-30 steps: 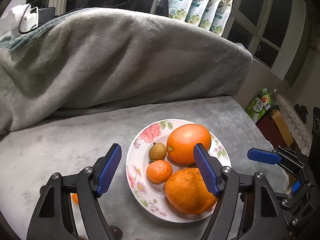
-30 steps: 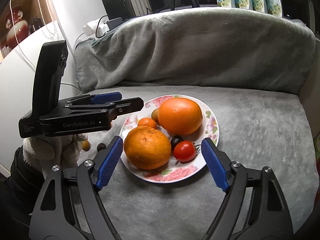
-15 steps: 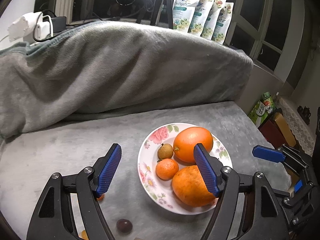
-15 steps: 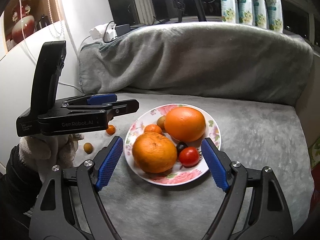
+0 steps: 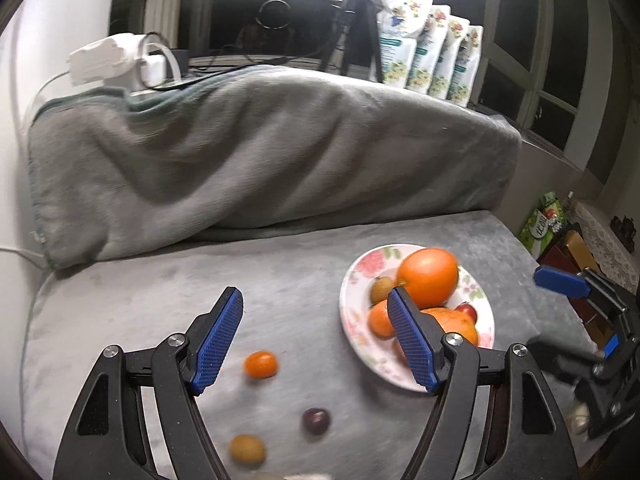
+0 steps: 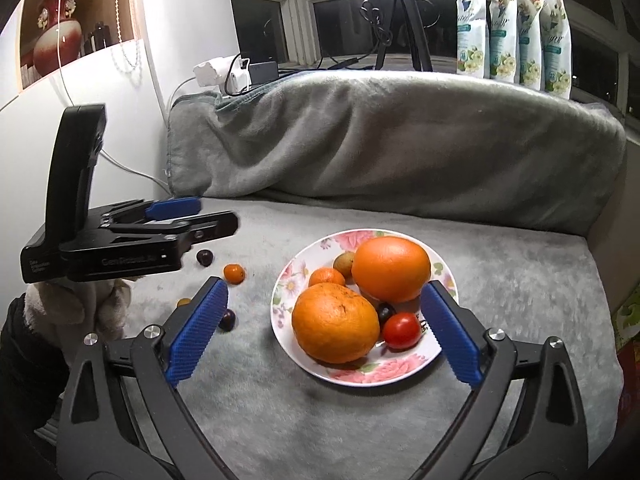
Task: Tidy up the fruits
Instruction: 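Withdraw both grippers from the plate toward the remaining small fruits, then close the right gripper on another dark plum while the left grasps a small brown fruit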
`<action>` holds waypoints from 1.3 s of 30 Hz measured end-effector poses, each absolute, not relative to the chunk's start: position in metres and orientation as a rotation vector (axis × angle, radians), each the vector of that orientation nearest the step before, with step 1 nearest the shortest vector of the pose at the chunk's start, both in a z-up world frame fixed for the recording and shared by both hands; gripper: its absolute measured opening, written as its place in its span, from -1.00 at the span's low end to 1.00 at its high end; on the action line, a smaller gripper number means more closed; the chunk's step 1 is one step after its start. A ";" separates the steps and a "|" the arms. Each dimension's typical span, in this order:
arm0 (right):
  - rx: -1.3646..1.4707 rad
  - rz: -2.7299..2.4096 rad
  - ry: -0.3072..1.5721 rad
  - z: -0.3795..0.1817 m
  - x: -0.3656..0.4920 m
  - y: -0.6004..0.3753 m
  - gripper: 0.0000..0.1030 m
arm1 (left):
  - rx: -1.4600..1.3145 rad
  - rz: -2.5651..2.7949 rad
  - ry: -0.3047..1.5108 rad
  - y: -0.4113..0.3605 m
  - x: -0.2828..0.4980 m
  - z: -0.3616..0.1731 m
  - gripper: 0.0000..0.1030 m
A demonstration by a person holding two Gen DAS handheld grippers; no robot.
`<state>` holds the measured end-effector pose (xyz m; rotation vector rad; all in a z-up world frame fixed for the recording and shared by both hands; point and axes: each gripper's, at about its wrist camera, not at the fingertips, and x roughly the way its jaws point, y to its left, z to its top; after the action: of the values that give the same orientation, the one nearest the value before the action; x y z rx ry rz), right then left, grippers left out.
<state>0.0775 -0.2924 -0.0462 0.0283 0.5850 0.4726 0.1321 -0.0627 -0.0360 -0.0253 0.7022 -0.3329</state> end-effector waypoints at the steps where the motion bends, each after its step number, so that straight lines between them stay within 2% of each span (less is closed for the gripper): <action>1: 0.027 0.471 0.580 -0.045 0.077 -0.291 0.92 | -0.029 -0.324 0.703 -0.056 0.131 -0.037 0.45; 16: -0.005 0.624 0.576 -0.045 0.071 -0.236 0.92 | -0.178 -0.174 0.716 0.056 0.127 -0.057 0.44; 20: -0.016 0.653 0.591 -0.049 0.075 -0.222 0.91 | -0.208 -0.170 0.740 0.068 0.126 -0.069 0.24; 22: -0.012 0.678 0.606 -0.053 0.076 -0.217 0.83 | -0.215 -0.178 0.753 0.071 0.122 -0.075 0.18; 32: -0.069 0.757 0.728 -0.088 0.081 -0.187 0.10 | -0.243 -0.280 0.809 0.058 0.093 -0.098 -0.18; 39: -0.108 0.768 0.785 -0.109 0.088 -0.174 -0.20 | -0.236 -0.370 0.835 0.040 0.079 -0.104 -0.36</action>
<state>0.0877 -0.1740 -0.1087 -0.1084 0.7847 0.7677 0.0787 0.0403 -0.1044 -0.2358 0.8353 -0.3696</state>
